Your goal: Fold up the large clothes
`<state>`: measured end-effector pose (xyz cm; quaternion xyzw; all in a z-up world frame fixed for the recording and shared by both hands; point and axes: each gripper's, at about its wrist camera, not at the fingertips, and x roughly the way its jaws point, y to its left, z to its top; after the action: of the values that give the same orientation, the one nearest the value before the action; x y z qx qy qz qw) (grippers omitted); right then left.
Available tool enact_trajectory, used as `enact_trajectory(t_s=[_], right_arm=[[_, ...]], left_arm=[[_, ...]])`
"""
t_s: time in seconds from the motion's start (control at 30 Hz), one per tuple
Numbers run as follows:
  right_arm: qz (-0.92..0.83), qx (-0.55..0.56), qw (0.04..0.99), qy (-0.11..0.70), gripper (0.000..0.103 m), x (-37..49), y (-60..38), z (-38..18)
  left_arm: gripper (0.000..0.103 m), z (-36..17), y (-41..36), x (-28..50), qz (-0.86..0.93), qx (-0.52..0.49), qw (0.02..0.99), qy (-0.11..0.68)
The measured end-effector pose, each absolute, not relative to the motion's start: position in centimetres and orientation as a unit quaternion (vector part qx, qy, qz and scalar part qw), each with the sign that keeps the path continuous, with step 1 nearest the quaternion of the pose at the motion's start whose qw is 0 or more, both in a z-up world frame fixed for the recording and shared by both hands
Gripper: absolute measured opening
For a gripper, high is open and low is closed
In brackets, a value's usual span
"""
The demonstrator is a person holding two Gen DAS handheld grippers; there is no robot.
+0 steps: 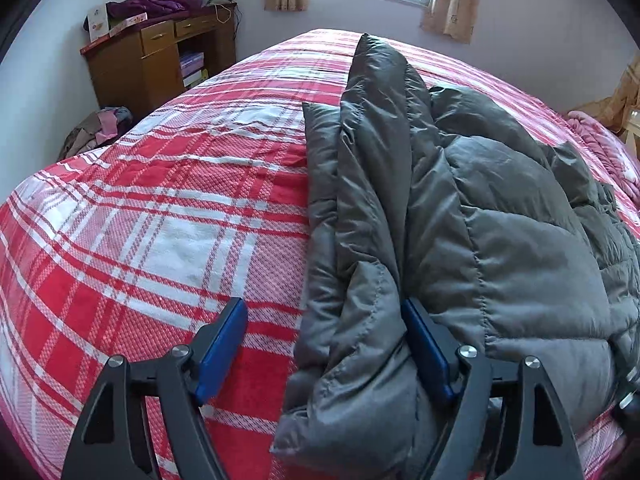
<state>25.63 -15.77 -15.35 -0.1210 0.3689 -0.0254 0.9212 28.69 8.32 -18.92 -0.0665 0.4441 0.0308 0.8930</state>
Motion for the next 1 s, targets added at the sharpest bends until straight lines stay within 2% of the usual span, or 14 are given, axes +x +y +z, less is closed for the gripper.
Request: enact_trajectory(t_s=[0.03,0.17,0.27,0.7,1.0], right_arm=[[-0.025,-0.136,0.916,0.377,0.096,25.3,-15.3,-16.2],[-0.032,-0.155,0.913,0.375,0.097,25.5,-14.5,-18.6],[-0.035,-0.155,0.910,0.383,0.097,26.0,-14.4,-18.8],[-0.027,-0.176,0.904,0.390,0.093,24.8,-12.9,-18.5],[0.037,-0.189,0.905,0.379,0.093,22.0,-6.4,-19.1]], left_arm=[[0.076,-18.9,8.1,28.5,0.026,-0.064,0.894,0.443],[0.020,-18.4,6.8,27.9,-0.029,-0.055,0.899,0.433],[0.010,-18.1,6.8,27.5,-0.040,-0.072,0.899,0.430],[0.007,-14.4,12.2,22.2,-0.057,-0.121,0.914,0.382],[0.006,-12.9,18.7,19.6,-0.007,-0.156,0.917,0.368]])
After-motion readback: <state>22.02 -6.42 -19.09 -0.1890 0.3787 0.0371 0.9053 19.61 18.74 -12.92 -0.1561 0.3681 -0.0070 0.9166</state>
